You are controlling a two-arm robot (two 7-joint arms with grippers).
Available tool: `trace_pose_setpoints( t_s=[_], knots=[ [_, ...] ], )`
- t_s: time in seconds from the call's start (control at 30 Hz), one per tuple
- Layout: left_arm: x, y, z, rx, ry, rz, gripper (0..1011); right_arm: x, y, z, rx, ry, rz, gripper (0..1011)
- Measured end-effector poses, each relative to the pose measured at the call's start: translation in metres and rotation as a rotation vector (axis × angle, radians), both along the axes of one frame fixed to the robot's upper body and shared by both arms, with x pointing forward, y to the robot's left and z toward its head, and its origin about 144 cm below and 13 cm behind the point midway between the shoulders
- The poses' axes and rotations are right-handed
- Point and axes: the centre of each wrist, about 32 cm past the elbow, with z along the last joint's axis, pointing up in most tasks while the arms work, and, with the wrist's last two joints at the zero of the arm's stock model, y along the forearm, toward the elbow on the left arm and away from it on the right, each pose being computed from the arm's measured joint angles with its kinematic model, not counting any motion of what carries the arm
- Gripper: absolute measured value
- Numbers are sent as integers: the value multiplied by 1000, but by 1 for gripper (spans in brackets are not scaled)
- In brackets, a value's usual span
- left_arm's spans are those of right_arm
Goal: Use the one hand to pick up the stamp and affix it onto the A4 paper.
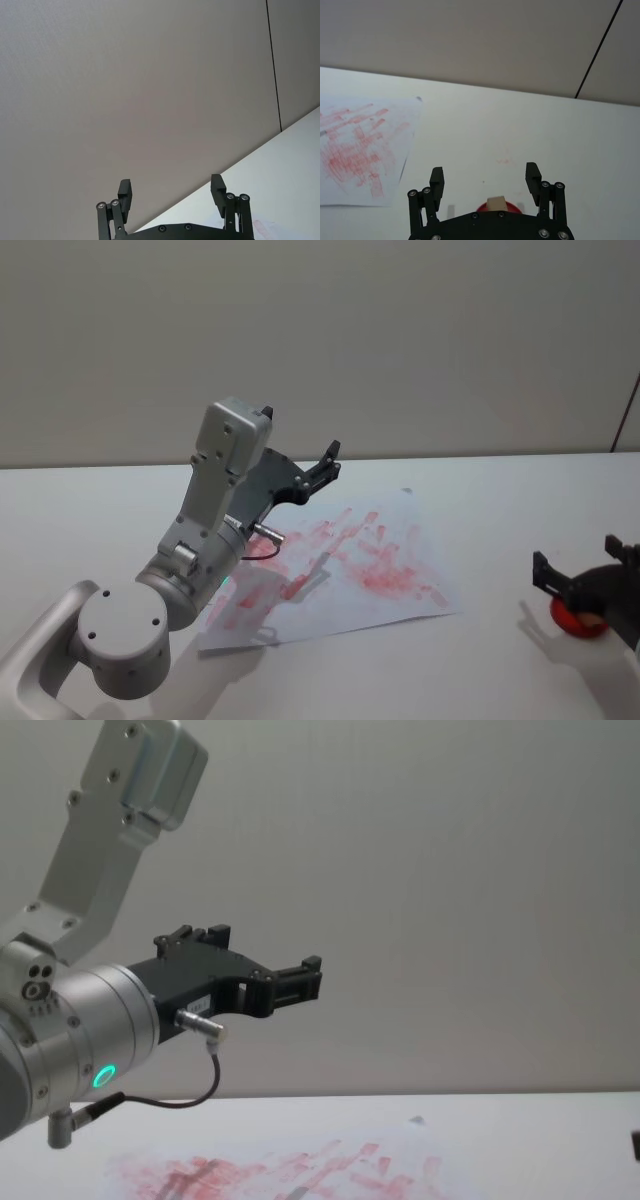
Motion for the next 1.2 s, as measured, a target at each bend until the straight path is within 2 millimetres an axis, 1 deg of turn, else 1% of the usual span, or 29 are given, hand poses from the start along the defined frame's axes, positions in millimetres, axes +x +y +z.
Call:
trace_pose_setpoints(
  t_s=[0.27,0.77,0.83,1.03,1.07,1.2],
  knots=[
    [0,0,0,0,0,0,1001,-4,-1,-5,-29,77,-26,1001],
    [0,0,0,0,0,0,1001,-7,-3,-12,-59,143,-52,1001],
    [0,0,0,0,0,0,1001,-7,-3,-12,-61,148,-53,976],
    [0,0,0,0,0,0,1001,-7,-3,-13,-66,158,-56,842],
    [0,0,0,0,0,0,1001,-7,-3,-13,-67,160,-57,788],
    [0,0,0,0,0,0,1001,-7,-3,-14,-69,163,-58,679]
  ],
)
